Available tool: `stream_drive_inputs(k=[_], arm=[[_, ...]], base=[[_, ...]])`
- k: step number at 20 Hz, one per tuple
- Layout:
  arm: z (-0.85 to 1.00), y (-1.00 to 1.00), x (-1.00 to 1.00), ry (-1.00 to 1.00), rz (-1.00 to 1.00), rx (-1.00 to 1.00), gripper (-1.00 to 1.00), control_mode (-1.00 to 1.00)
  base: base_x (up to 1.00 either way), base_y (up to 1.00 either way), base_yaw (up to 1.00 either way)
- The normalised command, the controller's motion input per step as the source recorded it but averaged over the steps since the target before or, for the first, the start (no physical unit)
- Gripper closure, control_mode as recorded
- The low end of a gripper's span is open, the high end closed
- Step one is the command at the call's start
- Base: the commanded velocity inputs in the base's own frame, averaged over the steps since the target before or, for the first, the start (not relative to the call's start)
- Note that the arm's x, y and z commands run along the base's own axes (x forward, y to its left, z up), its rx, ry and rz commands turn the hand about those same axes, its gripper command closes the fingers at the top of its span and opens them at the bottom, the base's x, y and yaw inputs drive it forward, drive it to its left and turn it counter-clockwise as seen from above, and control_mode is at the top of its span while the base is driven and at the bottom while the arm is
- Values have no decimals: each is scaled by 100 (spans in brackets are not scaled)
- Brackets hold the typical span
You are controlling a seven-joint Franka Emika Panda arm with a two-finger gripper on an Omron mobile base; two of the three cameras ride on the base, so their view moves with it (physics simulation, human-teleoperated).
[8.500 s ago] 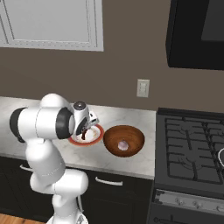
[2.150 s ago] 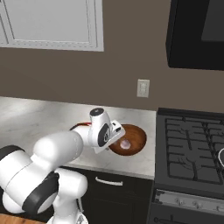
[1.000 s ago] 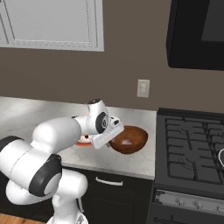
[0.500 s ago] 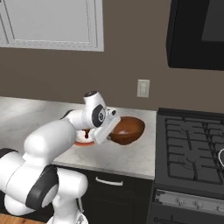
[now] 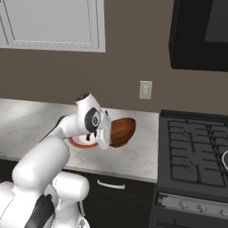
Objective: Place the chicken drumstick on the plate and place the garlic on the same plate.
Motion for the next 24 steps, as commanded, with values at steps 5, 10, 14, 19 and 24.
stream_drive_inputs(k=[5,10,14,19,24], arm=[[2,0,-31,17,77,-20,100,-100],[15,-11,-6,7,70,-14,100,-100],[24,-15,0,6,58,-14,100,-100],[47,-5,9,18,43,-25,100,-100],[75,0,29,30,17,-31,100,-100]], base=[[0,0,0],[0,0,0],[0,0,0],[0,0,0],[0,0,0]])
